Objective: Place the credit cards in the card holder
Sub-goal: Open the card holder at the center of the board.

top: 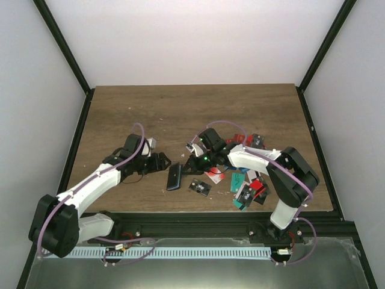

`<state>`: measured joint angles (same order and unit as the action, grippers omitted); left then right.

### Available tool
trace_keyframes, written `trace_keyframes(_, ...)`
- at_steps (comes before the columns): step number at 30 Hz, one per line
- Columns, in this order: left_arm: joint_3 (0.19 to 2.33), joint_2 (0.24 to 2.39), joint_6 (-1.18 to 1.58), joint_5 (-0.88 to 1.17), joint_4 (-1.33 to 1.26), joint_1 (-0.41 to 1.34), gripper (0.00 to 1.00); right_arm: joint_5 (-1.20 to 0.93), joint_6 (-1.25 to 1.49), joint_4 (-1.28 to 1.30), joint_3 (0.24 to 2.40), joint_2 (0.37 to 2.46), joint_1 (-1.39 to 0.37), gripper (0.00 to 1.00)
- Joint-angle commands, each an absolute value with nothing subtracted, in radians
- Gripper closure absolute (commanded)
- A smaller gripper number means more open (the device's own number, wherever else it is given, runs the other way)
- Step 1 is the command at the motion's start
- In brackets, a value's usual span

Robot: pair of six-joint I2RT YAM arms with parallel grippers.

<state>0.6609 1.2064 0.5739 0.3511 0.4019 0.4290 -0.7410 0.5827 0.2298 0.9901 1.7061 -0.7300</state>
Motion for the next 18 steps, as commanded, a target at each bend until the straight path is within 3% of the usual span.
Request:
trace_keyframes(1, 0.692, 1.166, 0.545, 0.313, 0.463, 0.463, 0.21, -0.761, 0.586, 0.194, 0.999, 1.712, -0.736, 0.99)
trace_keyframes(18, 0.754, 1.289, 0.543, 0.226, 0.477, 0.585, 0.19, -0.774, 0.558, 0.236, 1.067, 1.703, -0.735, 0.99)
